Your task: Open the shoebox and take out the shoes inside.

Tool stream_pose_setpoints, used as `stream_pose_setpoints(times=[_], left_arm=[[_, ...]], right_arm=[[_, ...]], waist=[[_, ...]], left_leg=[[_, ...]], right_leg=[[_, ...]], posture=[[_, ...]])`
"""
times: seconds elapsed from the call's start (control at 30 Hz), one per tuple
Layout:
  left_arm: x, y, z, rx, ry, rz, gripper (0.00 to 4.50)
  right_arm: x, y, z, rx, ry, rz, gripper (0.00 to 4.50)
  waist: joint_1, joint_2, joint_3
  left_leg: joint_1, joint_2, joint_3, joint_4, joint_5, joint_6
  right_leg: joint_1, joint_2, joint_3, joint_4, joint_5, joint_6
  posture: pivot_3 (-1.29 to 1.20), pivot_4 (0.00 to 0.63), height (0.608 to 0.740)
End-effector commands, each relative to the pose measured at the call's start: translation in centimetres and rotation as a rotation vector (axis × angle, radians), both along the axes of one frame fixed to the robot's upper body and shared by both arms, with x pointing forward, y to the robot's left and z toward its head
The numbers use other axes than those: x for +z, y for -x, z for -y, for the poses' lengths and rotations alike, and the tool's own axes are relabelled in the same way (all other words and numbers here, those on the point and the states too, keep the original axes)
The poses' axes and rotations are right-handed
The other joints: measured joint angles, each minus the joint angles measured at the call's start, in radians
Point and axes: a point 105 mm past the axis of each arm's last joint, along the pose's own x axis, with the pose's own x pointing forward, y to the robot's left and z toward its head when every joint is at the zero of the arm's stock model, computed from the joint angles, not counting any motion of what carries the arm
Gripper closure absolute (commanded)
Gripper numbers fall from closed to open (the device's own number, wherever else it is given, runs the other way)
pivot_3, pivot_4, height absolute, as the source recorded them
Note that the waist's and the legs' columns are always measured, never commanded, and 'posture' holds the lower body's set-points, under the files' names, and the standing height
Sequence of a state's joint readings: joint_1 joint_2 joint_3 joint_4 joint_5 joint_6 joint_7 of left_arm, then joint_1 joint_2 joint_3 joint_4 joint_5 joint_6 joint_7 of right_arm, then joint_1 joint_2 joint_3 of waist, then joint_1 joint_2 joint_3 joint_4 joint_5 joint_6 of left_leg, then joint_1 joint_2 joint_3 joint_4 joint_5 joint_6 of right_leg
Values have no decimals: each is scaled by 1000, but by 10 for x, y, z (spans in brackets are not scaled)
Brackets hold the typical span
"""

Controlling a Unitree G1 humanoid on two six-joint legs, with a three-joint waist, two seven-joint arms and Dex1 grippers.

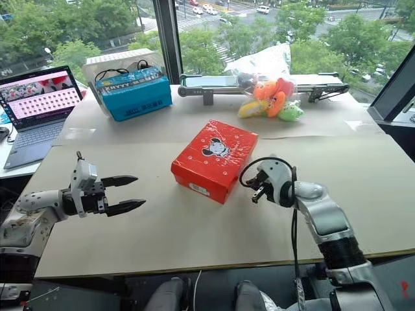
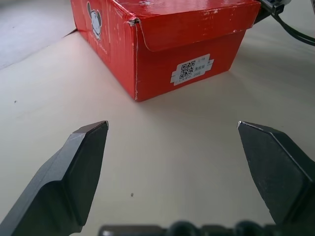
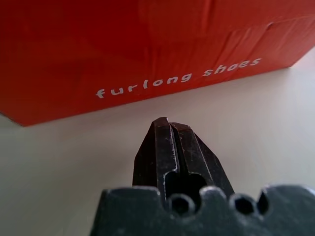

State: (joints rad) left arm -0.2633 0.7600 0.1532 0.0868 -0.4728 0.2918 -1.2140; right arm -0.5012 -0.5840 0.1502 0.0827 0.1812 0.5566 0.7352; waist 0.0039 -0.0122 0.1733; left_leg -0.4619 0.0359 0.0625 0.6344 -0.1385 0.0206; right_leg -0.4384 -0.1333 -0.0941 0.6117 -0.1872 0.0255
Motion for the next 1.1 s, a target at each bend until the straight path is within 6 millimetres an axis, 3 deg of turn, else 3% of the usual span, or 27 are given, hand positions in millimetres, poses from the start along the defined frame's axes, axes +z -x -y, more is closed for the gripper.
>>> stream_pose_setpoints(times=[0.03,0.17,0.67,0.8,0.97,1.1], left_arm=[[8,3,3,-29,-1,23,0],[6,3,1,-19,-3,21,0],[1,3,-3,-6,-2,9,0],[1,2,-3,-4,-2,11,0],[1,1,-2,-4,1,14,0],[1,1,0,-1,7,18,0]], right_arm=[[23,-10,-8,50,-9,80,4460],[27,-14,-11,62,-3,96,4460],[91,-3,-38,182,-87,211,4460],[107,-5,-51,213,-126,241,4460],[120,-13,-66,235,-144,270,4460],[146,-17,-98,316,-204,316,4460]], waist=[[1,0,0],[1,0,0],[-18,0,0],[-18,-1,-1],[-19,-2,-1],[-23,-2,-1]], left_leg=[[0,0,0,0,0,0],[-1,0,2,0,0,0],[-1,9,6,-3,0,0],[-1,15,20,-10,0,0],[-14,15,28,-5,7,2],[-15,15,33,-6,7,2]], right_leg=[[0,1,1,0,0,0],[0,15,17,0,-2,-3],[-3,58,82,0,-5,-7],[-11,60,91,1,-7,-10],[-19,71,108,13,-5,-14],[-21,73,112,14,-6,-14]], posture=[[0,150,736],[0,150,736],[0,150,736],[0,150,736],[0,150,736],[0,150,736]])
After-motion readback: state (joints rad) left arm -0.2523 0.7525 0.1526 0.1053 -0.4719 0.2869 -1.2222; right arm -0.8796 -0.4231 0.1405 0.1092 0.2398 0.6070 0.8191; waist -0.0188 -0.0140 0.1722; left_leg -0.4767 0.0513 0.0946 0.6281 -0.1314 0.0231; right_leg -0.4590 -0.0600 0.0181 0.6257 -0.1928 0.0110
